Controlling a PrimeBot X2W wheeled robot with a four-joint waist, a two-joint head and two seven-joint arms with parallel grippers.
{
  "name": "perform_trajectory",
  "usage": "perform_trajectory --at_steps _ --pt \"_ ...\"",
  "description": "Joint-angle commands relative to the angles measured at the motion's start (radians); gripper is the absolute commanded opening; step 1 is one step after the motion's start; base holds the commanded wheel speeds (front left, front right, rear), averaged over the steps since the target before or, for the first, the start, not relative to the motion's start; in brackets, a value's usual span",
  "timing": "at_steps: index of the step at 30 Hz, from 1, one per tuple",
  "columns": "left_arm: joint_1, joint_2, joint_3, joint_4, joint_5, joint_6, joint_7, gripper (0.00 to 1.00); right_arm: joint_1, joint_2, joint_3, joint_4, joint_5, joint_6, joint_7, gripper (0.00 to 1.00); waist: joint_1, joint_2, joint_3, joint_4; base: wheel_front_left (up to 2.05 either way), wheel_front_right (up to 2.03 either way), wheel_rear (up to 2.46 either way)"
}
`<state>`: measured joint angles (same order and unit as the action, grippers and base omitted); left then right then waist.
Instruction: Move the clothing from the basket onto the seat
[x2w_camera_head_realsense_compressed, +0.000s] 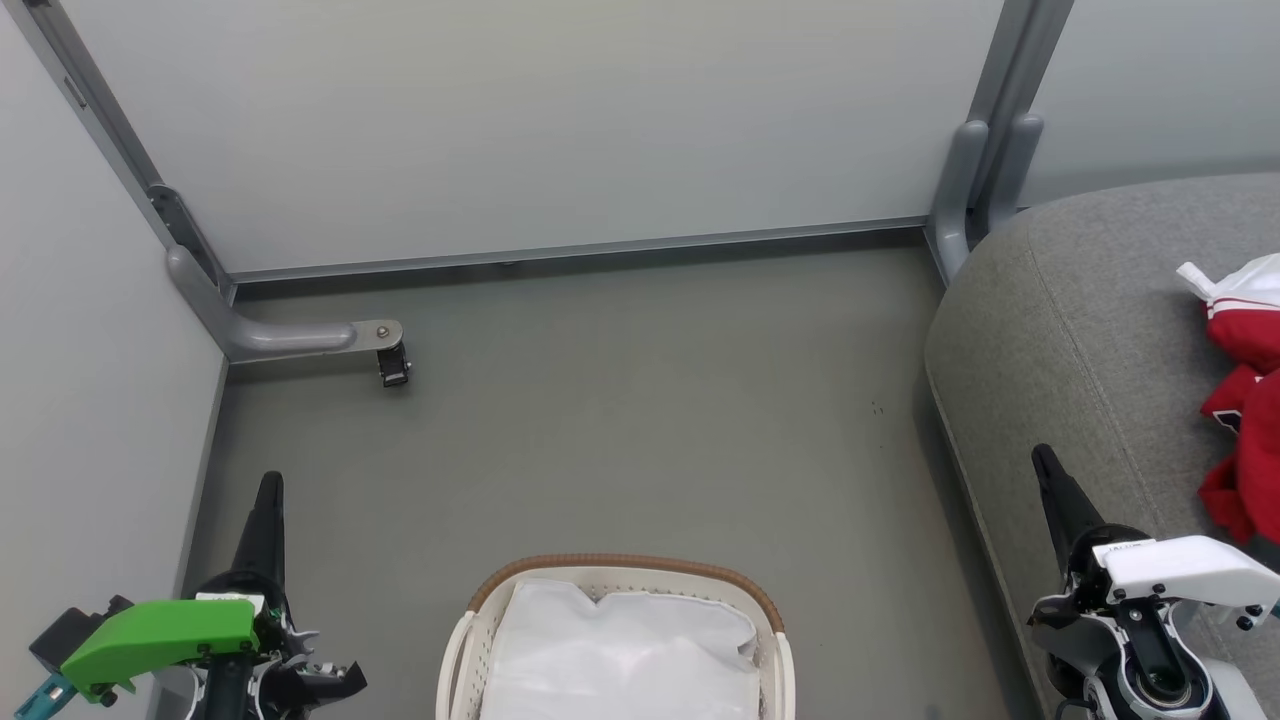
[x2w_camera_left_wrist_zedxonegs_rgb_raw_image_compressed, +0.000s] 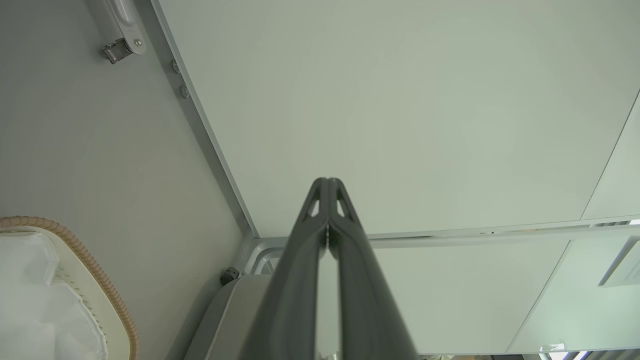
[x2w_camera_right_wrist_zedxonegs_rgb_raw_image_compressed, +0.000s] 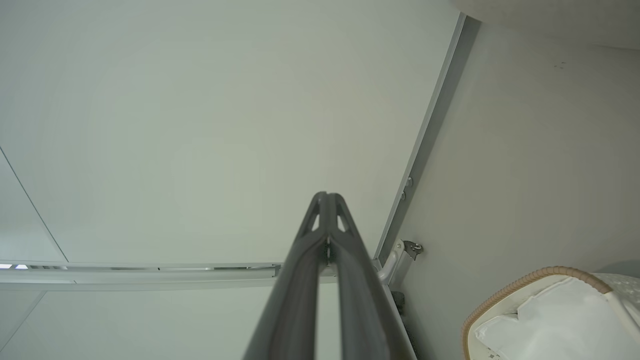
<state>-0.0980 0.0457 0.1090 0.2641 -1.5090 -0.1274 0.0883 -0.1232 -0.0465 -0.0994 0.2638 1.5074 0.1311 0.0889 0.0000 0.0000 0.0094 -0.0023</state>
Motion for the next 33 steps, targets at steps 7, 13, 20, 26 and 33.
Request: perform_trajectory --at_steps 7,13,20,26,33 --pt "-0.017 0.007 0.006 -0.015 -0.061 -0.005 0.017 0.00 0.016 -0.006 -0.011 -0.015 0.063 -0.001 0.016 0.00 0.0000 0.0000 -0.003 0.001 0.00 0.00 0.00" --pt "-0.018 0.008 0.007 -0.021 -0.104 -0.006 0.027 0.00 0.020 -0.006 -0.017 -0.022 0.103 -0.001 0.027 0.00 0.0000 0.0000 -0.006 0.002 0.00 0.00 0.00" --pt "-0.016 0.008 0.007 -0.021 -0.105 -0.006 0.030 0.00 0.021 -0.006 -0.017 -0.022 0.107 -0.001 0.029 0.00 0.0000 0.0000 -0.006 0.002 0.00 0.00 0.00" --pt "-0.016 0.008 0.007 -0.021 -0.105 -0.006 0.030 0.00 0.021 -0.006 -0.017 -0.022 0.107 -0.001 0.029 0.00 0.0000 0.0000 -0.006 0.002 0.00 0.00 0.00" --pt "-0.016 0.008 0.007 -0.021 -0.105 -0.006 0.030 0.00 0.021 -0.006 -0.017 -0.022 0.107 -0.001 0.029 0.00 0.0000 0.0000 -0.006 0.002 0.00 0.00 0.00"
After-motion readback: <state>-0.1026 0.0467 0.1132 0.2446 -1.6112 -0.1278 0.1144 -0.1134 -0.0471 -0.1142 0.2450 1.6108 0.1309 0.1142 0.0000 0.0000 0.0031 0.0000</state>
